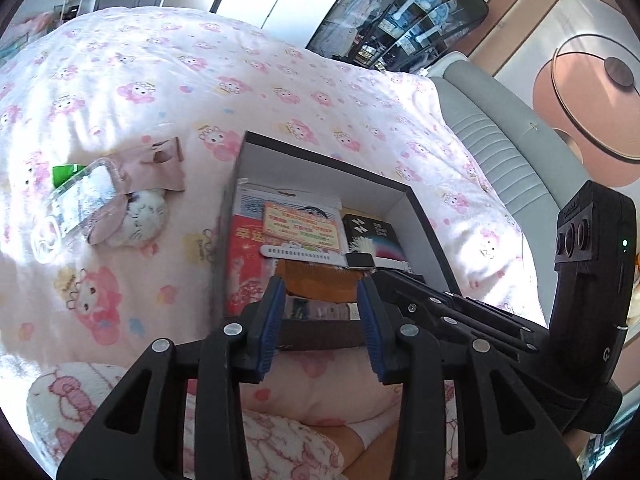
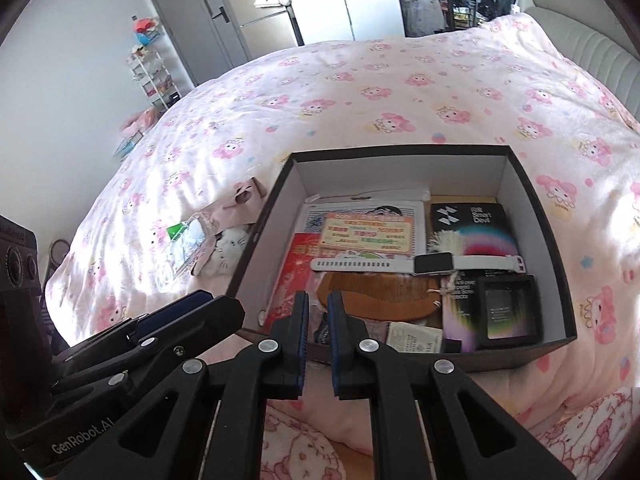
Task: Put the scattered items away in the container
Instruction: 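Open the right gripper to drop the smartwatch onto the comb, then move the left gripper to the clear phone case on the blanket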
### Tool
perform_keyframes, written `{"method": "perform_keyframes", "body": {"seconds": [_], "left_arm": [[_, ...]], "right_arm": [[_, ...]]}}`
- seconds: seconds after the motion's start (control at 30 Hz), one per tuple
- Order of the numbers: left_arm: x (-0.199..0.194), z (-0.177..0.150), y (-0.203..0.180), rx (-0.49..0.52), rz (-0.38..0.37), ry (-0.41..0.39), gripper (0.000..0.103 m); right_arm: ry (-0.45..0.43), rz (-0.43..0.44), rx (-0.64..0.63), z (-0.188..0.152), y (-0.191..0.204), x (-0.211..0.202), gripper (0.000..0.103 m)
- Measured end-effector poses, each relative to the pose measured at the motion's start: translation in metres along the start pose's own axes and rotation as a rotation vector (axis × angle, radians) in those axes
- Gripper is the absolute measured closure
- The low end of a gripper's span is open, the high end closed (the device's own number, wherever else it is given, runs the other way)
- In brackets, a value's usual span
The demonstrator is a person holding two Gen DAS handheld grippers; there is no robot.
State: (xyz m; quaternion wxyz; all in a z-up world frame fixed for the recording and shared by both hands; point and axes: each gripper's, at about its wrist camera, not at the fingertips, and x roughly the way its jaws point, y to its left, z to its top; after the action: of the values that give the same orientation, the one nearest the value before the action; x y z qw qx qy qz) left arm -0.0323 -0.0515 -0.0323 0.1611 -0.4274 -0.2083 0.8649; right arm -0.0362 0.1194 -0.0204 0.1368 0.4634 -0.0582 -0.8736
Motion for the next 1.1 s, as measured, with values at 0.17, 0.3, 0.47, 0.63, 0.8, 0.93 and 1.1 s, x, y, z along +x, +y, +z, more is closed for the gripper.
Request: {"method": "perform_keyframes", "body": {"seconds": [0.17,0.3,0.47,0.63,0.8,0.93,1.1], "left_arm": [[-0.024,0.001,0.053,-0.145,0.008,-0.036,0.065],[-0.04,-0.004,0.094,-0.26,0.056,-0.083,0.065],[-0.049,-0.005,0.153,-0.391,0.114,-0.098,0.065],[-0.048,0.001,0.216,-0.504,0.179,-0.101,0.065],[-0.029,0.001,0.273,-0.615,0.175,-0.081,0.065],[-0.014,0.003,0.295,-0.641,0.181,-0.055,0.065],[0.008,0.008,0.313,-0.652,0.159,-0.031,0.061]], "right_arm": [[0.022,0.1,-0.094,0.011,0.047,0.021,0.096],[0.08,0.189,-0.139,0.019,0.084,0.051,0.096],[0.161,0.234,-0.159,0.029,0.115,0.095,0.096],[0.222,0.257,-0.124,0.046,0.129,0.133,0.096],[0.281,0.209,-0.11,0.066,0.14,0.182,0.096],[0.305,0.12,-0.136,0.074,0.148,0.218,0.096],[0.312,0.115,-0.1,0.081,0.148,0.247,0.096]]}}
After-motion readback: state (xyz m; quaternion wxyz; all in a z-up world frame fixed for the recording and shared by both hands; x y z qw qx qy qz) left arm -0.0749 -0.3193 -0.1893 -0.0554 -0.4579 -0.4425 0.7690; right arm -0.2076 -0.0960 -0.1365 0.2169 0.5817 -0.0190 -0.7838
